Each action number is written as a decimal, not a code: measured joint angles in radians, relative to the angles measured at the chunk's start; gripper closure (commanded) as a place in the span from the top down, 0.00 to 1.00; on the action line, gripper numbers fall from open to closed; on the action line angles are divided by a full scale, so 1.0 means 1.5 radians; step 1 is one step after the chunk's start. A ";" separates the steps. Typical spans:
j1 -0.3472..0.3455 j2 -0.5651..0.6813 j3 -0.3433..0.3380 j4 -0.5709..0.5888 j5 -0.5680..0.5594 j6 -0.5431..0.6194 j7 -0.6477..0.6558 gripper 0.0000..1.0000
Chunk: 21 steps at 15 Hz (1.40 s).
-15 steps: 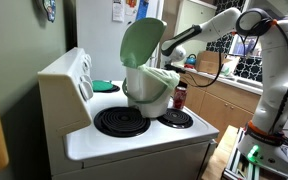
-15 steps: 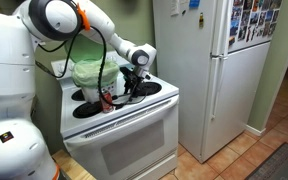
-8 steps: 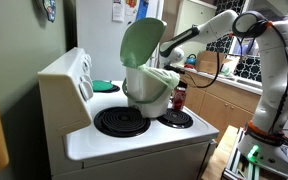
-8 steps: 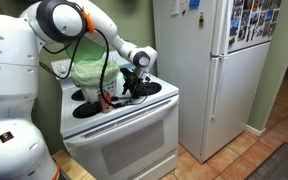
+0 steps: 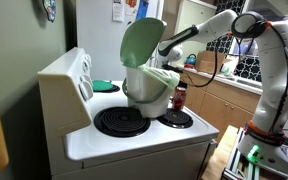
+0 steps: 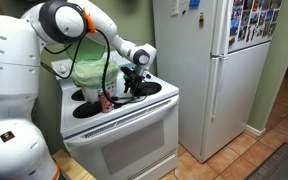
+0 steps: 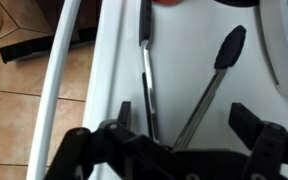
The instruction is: Use the tongs to pick up the red can and put it in the bin
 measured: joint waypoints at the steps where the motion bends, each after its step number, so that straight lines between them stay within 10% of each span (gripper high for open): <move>1: 0.005 -0.009 0.002 -0.003 -0.006 0.010 -0.002 1.00; 12: 0.065 -0.318 0.032 -0.277 -0.121 0.191 0.012 1.00; 21: 0.070 -0.471 0.029 -0.412 -0.074 0.252 -0.122 1.00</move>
